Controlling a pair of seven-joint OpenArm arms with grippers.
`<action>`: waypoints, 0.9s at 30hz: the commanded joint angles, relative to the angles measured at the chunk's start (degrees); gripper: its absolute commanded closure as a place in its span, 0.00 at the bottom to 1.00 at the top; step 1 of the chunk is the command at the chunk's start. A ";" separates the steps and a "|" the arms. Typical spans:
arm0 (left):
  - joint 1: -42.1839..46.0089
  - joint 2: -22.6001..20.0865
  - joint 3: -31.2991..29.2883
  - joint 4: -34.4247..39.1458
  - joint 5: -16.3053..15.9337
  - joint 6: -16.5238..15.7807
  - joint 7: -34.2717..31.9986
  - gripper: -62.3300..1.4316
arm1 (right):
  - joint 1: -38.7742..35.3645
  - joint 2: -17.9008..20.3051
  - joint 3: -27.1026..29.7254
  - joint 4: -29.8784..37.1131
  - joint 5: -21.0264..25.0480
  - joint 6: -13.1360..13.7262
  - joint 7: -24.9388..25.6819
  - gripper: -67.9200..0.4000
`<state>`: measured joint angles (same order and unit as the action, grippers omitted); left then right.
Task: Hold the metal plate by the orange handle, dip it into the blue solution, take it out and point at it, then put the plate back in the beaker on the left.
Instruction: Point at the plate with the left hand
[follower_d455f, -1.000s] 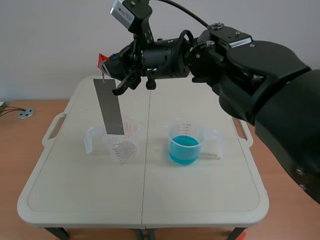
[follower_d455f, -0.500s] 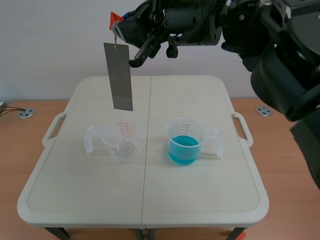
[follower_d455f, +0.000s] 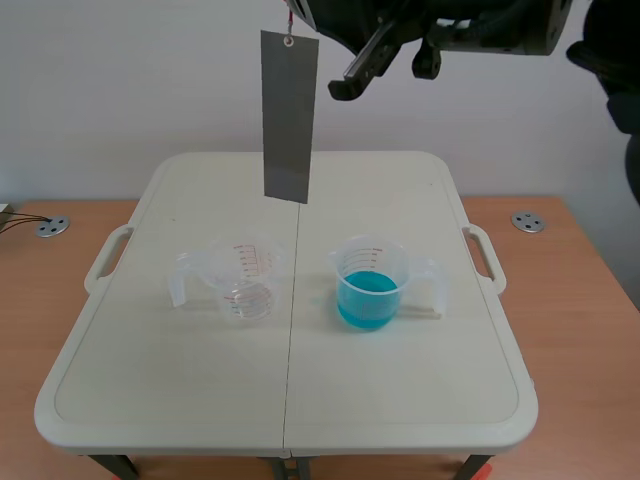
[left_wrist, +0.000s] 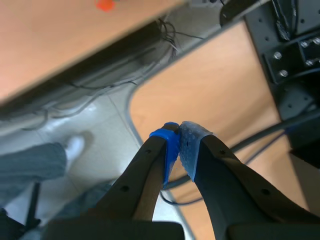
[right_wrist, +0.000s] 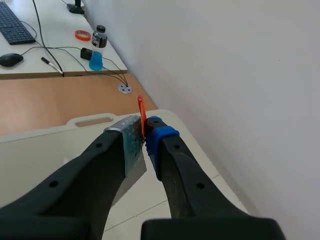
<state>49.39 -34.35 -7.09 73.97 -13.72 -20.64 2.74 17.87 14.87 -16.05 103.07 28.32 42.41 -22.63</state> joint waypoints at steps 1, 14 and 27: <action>-1.81 -1.68 0.02 1.07 -0.17 0.11 -0.63 0.96 | 0.28 1.31 1.53 0.98 2.01 0.31 0.37 0.98; -10.14 -7.17 -0.11 10.49 -0.59 -0.46 -6.54 0.96 | -6.86 8.20 11.54 2.21 11.43 0.31 -0.33 0.98; -28.55 -5.62 3.69 14.60 -1.86 -15.19 -7.28 0.96 | -10.45 8.76 13.49 2.21 12.09 0.31 -0.35 0.98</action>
<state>22.11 -40.82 -4.67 87.96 -14.96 -34.87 -4.38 6.74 23.49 -3.07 104.90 39.51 42.39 -23.92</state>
